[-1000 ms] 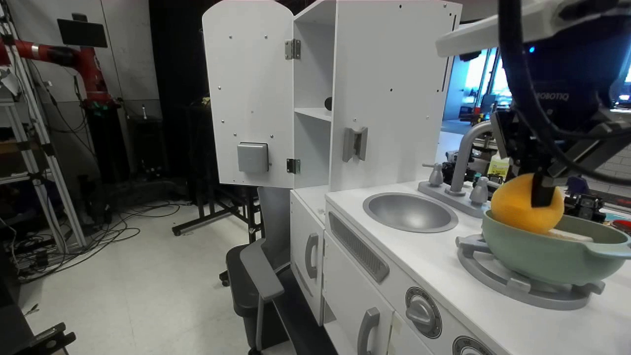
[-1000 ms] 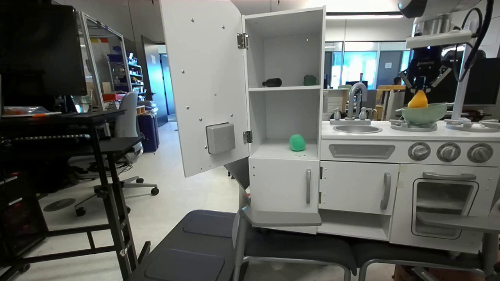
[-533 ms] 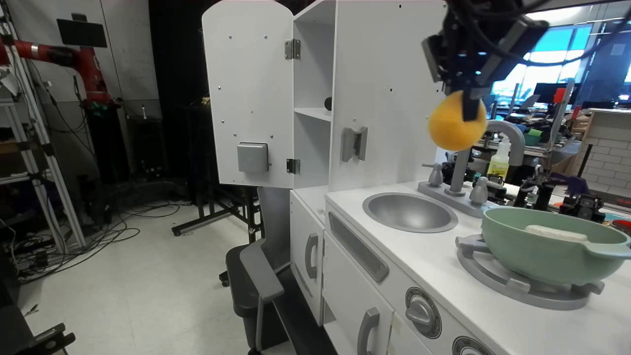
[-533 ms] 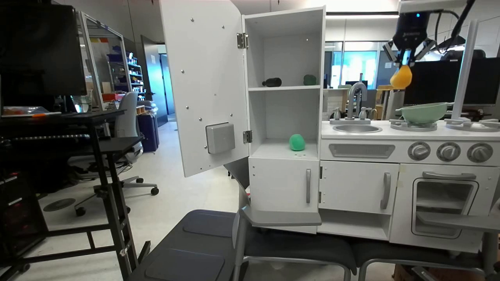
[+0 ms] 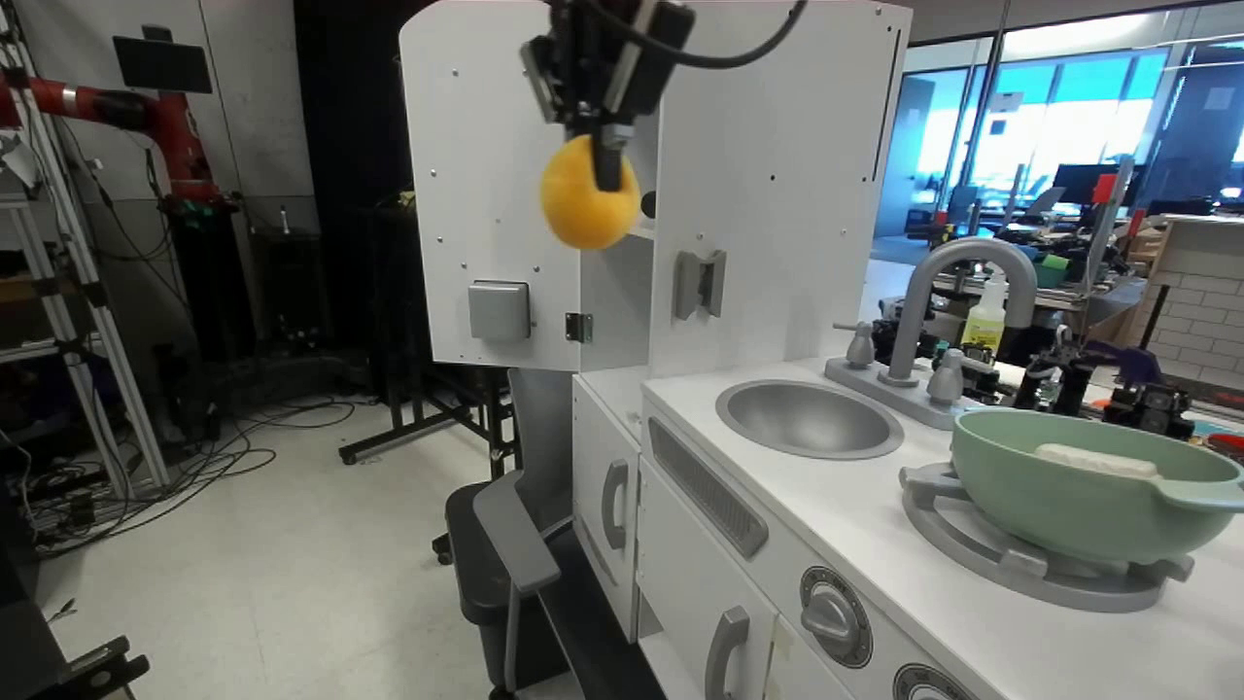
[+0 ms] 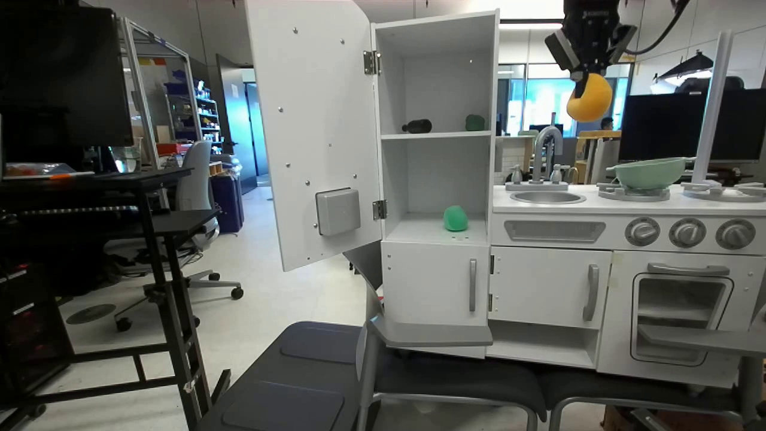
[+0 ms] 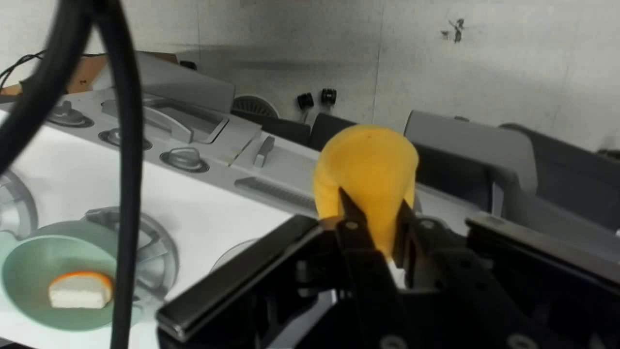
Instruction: Open the top door of the cabinet then put the green and yellow plushies in the bottom compartment of the top cabinet respectively
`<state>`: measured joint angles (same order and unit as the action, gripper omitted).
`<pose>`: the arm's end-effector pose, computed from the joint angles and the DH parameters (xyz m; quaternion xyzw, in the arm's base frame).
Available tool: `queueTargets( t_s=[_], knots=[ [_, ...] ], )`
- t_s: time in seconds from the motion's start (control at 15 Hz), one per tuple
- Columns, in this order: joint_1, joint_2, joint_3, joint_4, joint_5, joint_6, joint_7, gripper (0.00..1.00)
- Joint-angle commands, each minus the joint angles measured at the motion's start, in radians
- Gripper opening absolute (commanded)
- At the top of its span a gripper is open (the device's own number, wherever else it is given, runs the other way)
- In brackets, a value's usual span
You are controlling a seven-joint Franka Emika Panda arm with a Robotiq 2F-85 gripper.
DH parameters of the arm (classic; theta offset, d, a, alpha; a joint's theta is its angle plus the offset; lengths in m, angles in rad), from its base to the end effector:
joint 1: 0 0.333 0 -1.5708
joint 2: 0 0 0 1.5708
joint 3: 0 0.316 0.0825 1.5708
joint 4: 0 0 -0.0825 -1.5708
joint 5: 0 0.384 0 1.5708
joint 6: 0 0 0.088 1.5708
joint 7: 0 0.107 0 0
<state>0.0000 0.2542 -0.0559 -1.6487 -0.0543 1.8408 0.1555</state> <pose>0.6293 -0.0366 0.4590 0.9943 -0.0967 -0.0292 0.0345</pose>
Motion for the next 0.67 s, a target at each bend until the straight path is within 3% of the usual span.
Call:
queueTargets(
  t_s=[0.0, 0.33, 0.6],
  knots=[
    [0.069, -0.123, 0.06, -0.202, -0.083, -0.003, -0.025, 0.04],
    [0.176, -0.022, 0.134, -0.196, -0.255, 0.042, 0.092, 0.04],
    [0.239, 0.14, 0.118, -0.13, -0.455, 0.144, 0.217, 0.04]
  ],
)
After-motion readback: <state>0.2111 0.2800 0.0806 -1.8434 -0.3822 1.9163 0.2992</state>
